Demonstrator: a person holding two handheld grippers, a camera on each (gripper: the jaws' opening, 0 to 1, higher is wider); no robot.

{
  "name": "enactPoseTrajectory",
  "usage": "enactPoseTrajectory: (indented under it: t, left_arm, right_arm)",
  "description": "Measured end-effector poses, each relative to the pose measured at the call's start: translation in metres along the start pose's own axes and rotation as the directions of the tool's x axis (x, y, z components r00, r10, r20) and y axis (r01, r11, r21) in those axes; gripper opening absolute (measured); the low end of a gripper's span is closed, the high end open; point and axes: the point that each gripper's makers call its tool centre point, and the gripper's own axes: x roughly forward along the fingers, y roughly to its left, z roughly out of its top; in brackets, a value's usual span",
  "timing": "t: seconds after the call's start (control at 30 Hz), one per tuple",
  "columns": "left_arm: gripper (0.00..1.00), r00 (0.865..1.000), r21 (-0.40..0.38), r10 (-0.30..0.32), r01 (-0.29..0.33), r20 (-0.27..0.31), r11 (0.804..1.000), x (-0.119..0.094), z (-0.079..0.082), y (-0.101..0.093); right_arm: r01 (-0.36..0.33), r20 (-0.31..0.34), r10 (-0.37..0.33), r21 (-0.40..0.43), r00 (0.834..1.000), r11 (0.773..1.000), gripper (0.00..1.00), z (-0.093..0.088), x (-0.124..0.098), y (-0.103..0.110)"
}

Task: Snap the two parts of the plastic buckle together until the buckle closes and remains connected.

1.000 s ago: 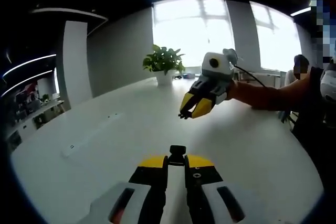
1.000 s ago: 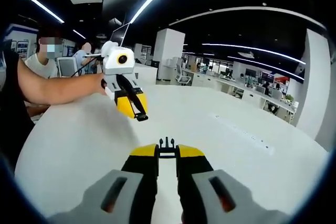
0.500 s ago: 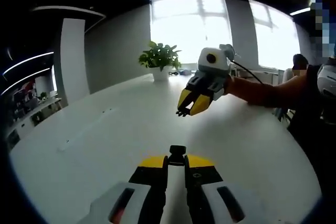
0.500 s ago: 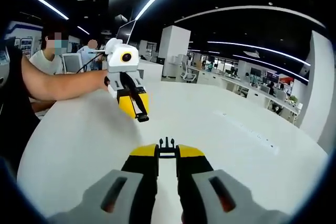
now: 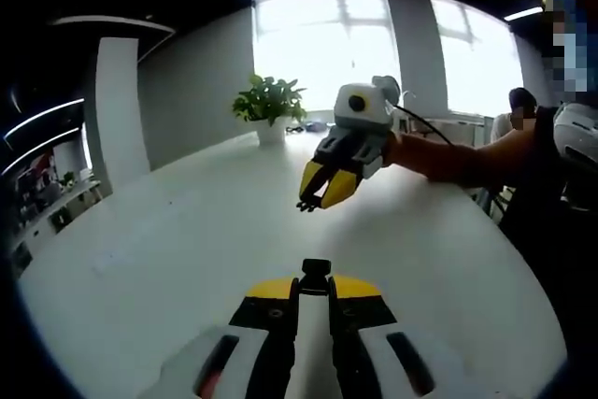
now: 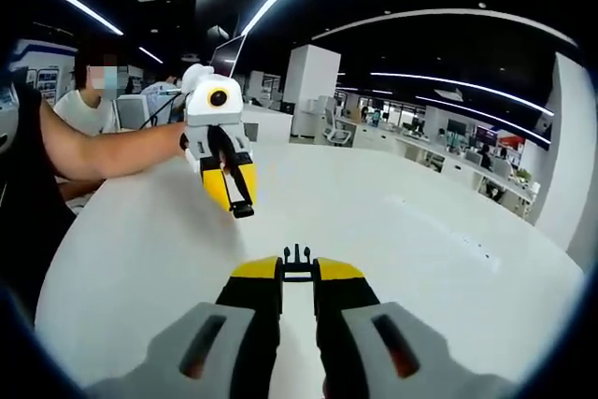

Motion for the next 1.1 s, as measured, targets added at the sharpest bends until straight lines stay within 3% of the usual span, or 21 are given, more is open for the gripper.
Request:
enactPoseTrajectory:
  t: [0.5, 0.7, 1.1]
  left_arm:
    - [0.11, 1.0, -0.022, -0.007, 0.007, 0.017, 1.0, -0.002, -0.004, 0.004]
    - [0.11, 0.999, -0.013, -0.036, 0.035, -0.017, 0.999, 0.0, -0.011, 0.0]
    - [0.1, 0.997, -0.042, -0.074, 0.073, -0.032, 0.996, 0.004, -0.016, -0.011]
  right_arm:
    - [-0.054, -0.042, 0.055, 0.008, 0.998, 0.998, 0.11, -0.016, 0.005, 0.011]
    - [-0.11, -0.065, 0.109, -0.005, 0.992, 0.994, 0.11, -0.02, 0.007, 0.024]
    - [-0.115, -0.077, 0.116, 0.01, 0.99, 0.993, 0.11, -0.027, 0.007, 0.025]
